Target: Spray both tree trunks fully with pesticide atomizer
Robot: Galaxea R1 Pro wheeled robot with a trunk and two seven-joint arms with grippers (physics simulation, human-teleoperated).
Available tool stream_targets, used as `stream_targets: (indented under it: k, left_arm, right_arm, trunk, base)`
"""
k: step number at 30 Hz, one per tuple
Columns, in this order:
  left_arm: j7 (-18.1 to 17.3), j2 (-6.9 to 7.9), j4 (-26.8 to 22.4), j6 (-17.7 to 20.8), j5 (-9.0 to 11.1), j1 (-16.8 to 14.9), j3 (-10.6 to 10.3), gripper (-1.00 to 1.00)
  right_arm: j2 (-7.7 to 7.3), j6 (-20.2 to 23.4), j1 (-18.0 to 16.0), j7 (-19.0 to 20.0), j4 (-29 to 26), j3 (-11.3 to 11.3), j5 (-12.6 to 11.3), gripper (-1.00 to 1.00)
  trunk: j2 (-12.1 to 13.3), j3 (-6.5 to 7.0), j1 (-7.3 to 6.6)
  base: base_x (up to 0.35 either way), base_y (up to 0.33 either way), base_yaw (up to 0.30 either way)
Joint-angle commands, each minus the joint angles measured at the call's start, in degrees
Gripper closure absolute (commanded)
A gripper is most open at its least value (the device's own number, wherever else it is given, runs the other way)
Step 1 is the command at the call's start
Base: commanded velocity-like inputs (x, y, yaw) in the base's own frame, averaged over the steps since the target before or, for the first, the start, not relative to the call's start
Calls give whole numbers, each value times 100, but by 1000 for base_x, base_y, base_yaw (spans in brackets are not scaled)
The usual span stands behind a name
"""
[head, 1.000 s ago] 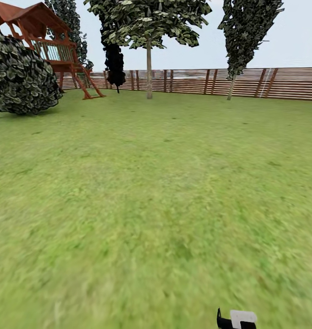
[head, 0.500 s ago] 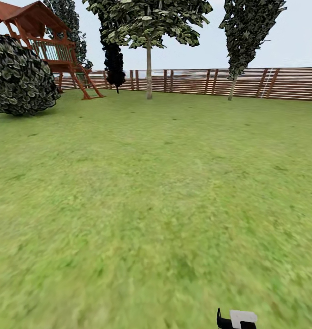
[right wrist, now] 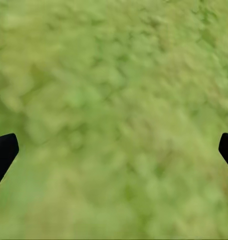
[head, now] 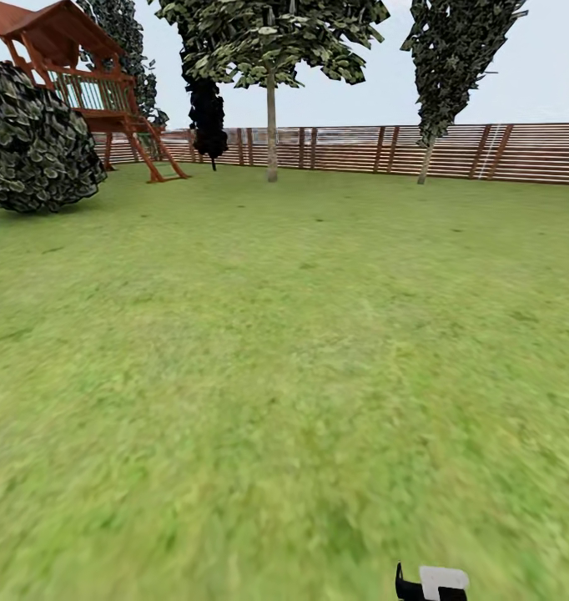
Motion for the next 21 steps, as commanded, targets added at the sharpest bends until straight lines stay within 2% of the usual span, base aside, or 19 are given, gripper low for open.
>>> stream_targets:
  k: [1, 21]
  left_arm:
    - [1, 0, -1, 0, 1, 0, 2, 100]
    - [1, 0, -1, 0, 1, 0, 2, 100]
  right_arm:
    - [0, -1, 1, 0, 0, 0, 0, -100]
    - [0, -2, 2, 0, 0, 0, 0, -100]
  trunk:
    - [0, 0, 0]
    - [0, 0, 0]
  base:
    - [337, 0, 0]
    - [337, 0, 0]
